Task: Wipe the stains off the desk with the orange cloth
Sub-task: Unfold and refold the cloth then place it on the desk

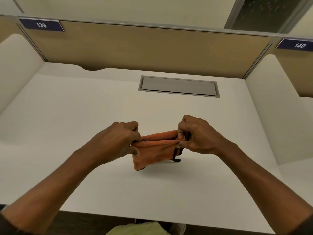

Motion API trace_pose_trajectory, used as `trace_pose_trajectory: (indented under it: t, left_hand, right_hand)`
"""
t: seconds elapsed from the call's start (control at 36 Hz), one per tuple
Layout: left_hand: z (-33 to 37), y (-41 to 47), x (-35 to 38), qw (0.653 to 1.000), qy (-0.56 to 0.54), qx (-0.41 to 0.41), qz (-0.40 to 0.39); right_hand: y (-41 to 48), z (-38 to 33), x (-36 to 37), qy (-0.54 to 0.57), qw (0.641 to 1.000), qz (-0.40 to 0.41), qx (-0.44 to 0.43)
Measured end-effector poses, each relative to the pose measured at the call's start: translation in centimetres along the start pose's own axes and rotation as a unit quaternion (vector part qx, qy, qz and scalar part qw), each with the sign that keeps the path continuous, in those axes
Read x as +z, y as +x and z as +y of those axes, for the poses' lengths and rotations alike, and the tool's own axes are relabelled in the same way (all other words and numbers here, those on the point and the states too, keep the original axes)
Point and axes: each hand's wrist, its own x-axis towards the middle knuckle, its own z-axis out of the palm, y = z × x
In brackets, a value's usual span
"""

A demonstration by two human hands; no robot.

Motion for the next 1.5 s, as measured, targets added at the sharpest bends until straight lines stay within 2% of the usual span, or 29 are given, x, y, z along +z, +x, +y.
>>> trace_pose_trajectory:
  t: [0.25, 0.36, 0.61, 0.72, 0.97, 1.17, 1.28, 1.5]
  left_hand:
    - [0.2, 0.9, -1.7, 0.996, 0.078, 0.017, 0.030]
    - [-0.3, 1.0, -1.5, 0.993, 0.107, 0.026, 0.038]
    - [-2.4, 1.5, -3.5, 0.995, 0.080, 0.022, 0.058]
    - [-4.4, 1.6, -4.6, 0.998, 0.020, -0.004, 0.056]
    - [-7.3, 1.8, -6.1, 0.997, -0.017, -0.015, 0.073]
    - [-9.2, 1.6, -6.2, 0.996, -0.011, -0.032, 0.083]
    - [-10.7, 1.4, -6.1, 0.996, 0.015, -0.041, 0.077]
    - [-13.6, 0.8, -6.9, 0.994, 0.069, 0.033, 0.073]
  right_hand:
    - [0.4, -1.0, -2.0, 0.007, 0.998, -0.055, 0.007]
    - [0.9, -1.5, -2.5, 0.024, 0.998, -0.048, -0.018]
    - [3.1, -2.0, -4.1, 0.012, 0.996, -0.038, -0.075]
    - [4.4, -2.1, -4.6, 0.026, 0.995, -0.058, -0.077]
    - [7.5, -3.1, -4.2, 0.001, 0.996, -0.069, -0.062]
    - [9.9, -4.4, -3.8, 0.015, 0.996, -0.084, -0.037]
    - [11.3, -5.0, -3.7, 0.017, 0.995, -0.079, -0.055]
    - [14.3, -6.5, -5.2, -0.039, 0.995, -0.084, -0.034]
